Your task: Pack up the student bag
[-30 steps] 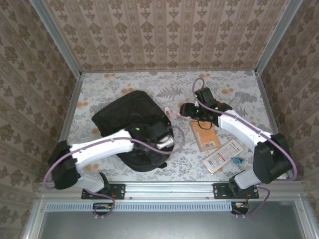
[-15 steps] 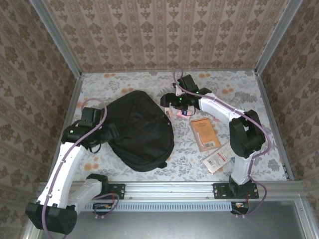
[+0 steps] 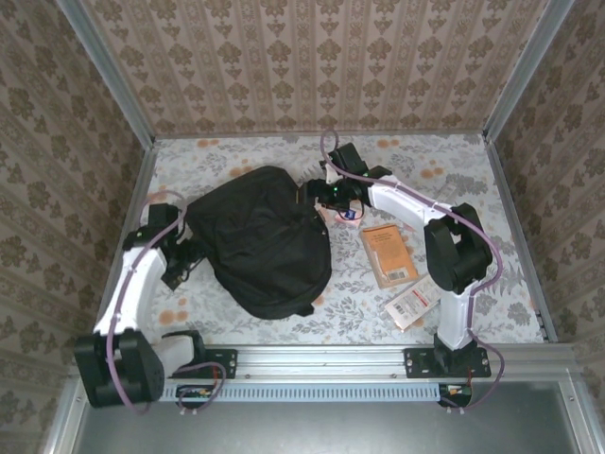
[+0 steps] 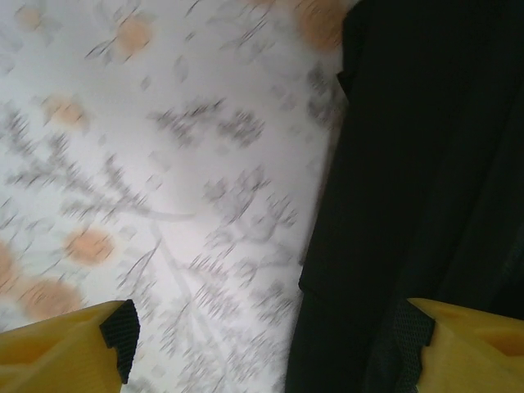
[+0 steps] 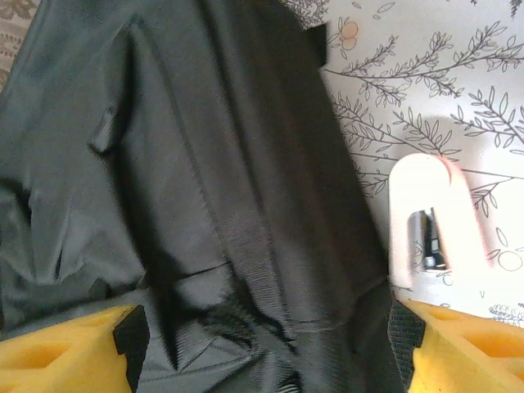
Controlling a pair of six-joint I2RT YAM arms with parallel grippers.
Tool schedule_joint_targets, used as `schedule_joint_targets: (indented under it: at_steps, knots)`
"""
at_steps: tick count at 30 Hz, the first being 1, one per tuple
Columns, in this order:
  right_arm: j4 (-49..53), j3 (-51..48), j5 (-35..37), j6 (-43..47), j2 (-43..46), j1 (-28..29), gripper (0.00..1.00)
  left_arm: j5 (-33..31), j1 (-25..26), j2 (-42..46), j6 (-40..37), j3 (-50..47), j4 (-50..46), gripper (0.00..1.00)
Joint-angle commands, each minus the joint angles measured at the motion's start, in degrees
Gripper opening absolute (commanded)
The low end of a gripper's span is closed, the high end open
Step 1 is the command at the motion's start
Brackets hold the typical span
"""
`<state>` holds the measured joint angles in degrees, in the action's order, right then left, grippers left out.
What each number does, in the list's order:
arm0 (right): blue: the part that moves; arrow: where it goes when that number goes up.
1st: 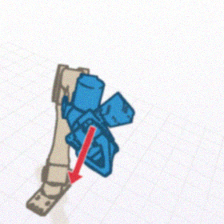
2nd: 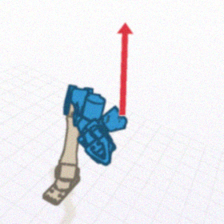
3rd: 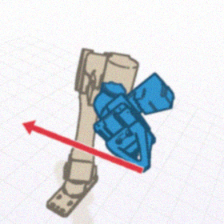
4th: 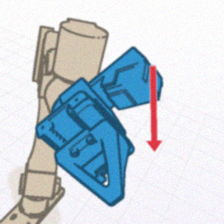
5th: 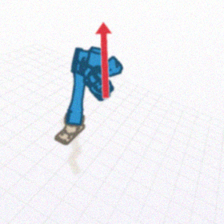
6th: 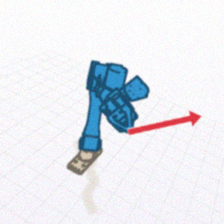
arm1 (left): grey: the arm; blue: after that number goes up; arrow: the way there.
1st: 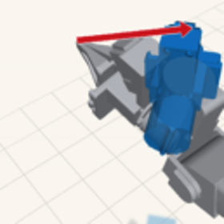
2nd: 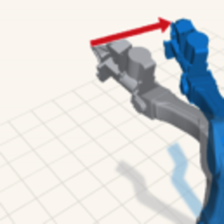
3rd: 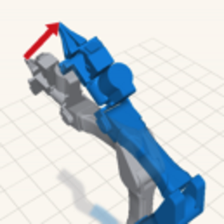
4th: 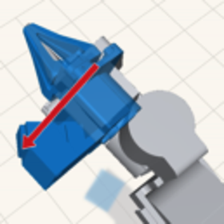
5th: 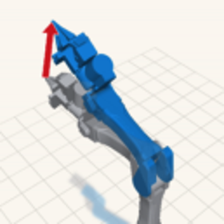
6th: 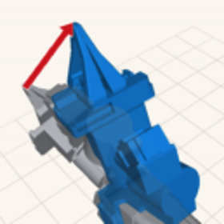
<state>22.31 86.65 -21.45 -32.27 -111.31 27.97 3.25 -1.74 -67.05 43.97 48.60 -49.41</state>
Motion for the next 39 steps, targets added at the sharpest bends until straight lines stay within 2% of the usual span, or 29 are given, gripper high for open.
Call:
schedule_joint_targets:
  at_steps: [1,4,7,10,12,13,16,20,23,25,31,39]
  knots:
    - [-1.23,-2.58,-1.60,-0.58,0.84,0.42,0.79,1.06,-0.62,-6.70,-1.05,5.64,8.04,0.87]
    - [-2.81,-5.51,-1.38,-1.65,2.67,0.60,0.79,0.34,-0.87,-12.35,-2.91,11.20,7.83,0.85]
    - [-1.94,-7.83,3.39,-1.79,5.58,0.61,0.78,-8.51,0.38,-14.47,-5.60,18.50,2.94,0.84]
    - [-2.80,-11.26,9.21,-3.50,9.50,0.30,0.76,-19.11,7.21,-13.26,-11.17,24.83,-0.02,0.84]
    - [-3.80,-12.87,9.55,-5.57,10.97,-0.47,0.76,-21.04,13.22,-13.63,-11.59,28.44,-1.79,0.84]
    - [-3.77,-13.08,9.83,-6.84,11.35,-0.94,0.75,-20.22,16.07,-14.23,-9.88,30.09,-2.82,0.84]
    - [-2.63,-13.55,12.61,-9.64,12.60,-2.57,0.74,-7.31,22.73,-15.42,-2.49,29.35,1.08,0.80]
    - [-4.61,-16.13,12.34,-14.15,14.09,-5.52,0.72,6.49,30.71,-17.88,14.31,23.01,15.54,0.74]
    - [-6.15,-16.78,9.63,-16.90,13.75,-6.80,0.71,11.55,34.35,-20.84,26.59,17.69,28.54,0.74]
    - [-6.82,-16.97,8.82,-17.84,13.47,-6.96,0.70,13.42,36.13,-23.56,31.35,16.51,35.08,0.74]
    - [-9.27,-18.51,7.61,-20.15,13.03,-7.16,0.67,14.20,39.06,-29.70,39.10,17.83,42.37,0.68]
    - [-12.38,-20.05,5.66,-23.49,11.45,-7.27,0.65,12.82,41.40,-31.14,44.39,16.35,41.28,0.60]
